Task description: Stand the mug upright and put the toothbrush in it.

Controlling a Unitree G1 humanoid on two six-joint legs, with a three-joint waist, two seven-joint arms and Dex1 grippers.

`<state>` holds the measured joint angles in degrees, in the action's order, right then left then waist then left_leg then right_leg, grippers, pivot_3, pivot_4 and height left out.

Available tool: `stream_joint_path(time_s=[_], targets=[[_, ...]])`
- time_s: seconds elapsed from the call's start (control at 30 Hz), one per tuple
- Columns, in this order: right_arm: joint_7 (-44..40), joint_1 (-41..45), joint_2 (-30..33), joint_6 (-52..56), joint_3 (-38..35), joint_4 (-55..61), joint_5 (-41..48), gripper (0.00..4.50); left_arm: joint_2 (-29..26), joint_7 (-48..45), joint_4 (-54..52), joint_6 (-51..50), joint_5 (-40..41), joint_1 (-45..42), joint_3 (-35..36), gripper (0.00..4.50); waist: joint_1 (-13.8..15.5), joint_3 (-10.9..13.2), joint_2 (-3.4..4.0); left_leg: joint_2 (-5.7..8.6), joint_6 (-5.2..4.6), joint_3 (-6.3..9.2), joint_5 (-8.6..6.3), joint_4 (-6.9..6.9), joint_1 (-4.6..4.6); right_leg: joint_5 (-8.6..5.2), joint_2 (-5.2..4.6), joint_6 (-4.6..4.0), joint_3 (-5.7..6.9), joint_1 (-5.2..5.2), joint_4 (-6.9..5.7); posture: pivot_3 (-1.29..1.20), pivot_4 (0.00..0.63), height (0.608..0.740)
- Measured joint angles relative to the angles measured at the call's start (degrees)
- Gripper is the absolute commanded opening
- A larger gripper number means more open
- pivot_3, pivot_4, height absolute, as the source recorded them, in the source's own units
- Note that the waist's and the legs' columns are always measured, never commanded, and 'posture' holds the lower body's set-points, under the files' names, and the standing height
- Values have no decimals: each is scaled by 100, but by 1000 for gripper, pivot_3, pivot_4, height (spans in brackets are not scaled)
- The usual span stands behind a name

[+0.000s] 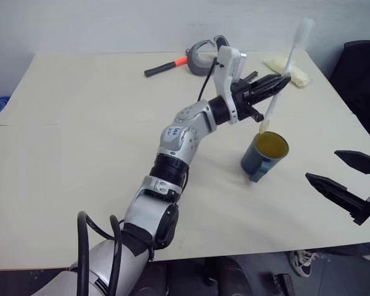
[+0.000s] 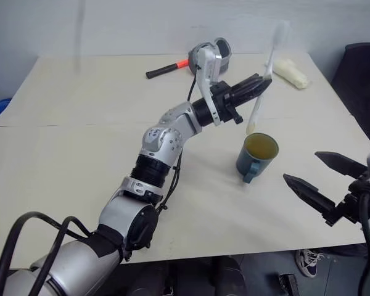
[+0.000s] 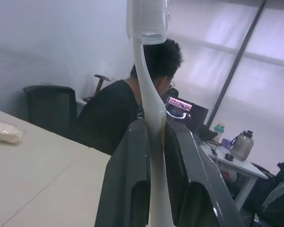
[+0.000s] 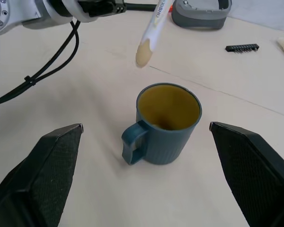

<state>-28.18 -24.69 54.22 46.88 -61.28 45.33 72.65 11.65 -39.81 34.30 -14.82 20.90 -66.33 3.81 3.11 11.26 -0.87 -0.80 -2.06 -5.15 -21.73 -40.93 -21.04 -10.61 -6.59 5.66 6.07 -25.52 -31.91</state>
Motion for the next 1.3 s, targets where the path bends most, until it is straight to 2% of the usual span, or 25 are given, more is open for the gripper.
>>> stream_joint_path(time_s=[0.2, 0.37, 0.67, 0.97, 1.03, 1.3], targets=[[141, -37, 142, 97, -252, 34, 324, 4500, 5, -243, 553, 1328, -432, 47, -558, 175, 15, -1, 1, 0, -33, 6, -14, -17, -3, 31, -4, 2, -10, 5, 35, 0, 150, 740], [263, -79, 157, 170, -402, 97, 528, 4500, 5, -369, 1162, 1983, -628, 88, -878, 175, 14, -1, 1, 0, -37, 3, -13, -16, -8, 40, -2, 6, -12, 4, 27, 0, 150, 740], [462, -161, 159, 193, -493, 191, 761, 4500, 11, -358, 1850, 2550, -661, 84, -937, 175, 16, -1, 1, 0, -49, 1, -20, -17, -14, 43, -3, 12, -12, 3, 35, 0, 150, 740], [532, -268, 166, 191, -623, 245, 803, 4500, 41, -403, 1874, 2537, -547, -5, -914, 175, 20, -1, 1, 1, -50, 0, -21, -18, -14, 44, -3, 14, -13, 3, 35, 0, 150, 740], [553, -237, 214, 190, -621, 245, 816, 4500, 55, -448, 1874, 2463, -535, -41, -919, 884, 18, -1, 1, 1, -50, -1, -21, -19, -14, 44, -3, 14, -14, 3, 35, 0, 150, 740], [512, -147, 312, 191, -564, 171, 817, 4500, 59, -815, 1526, 1830, -293, -43, -930, 3033, 16, -1, 2, 2, -52, -1, -22, -20, -15, 44, -3, 14, -15, 3, 36, 0, 150, 740]])
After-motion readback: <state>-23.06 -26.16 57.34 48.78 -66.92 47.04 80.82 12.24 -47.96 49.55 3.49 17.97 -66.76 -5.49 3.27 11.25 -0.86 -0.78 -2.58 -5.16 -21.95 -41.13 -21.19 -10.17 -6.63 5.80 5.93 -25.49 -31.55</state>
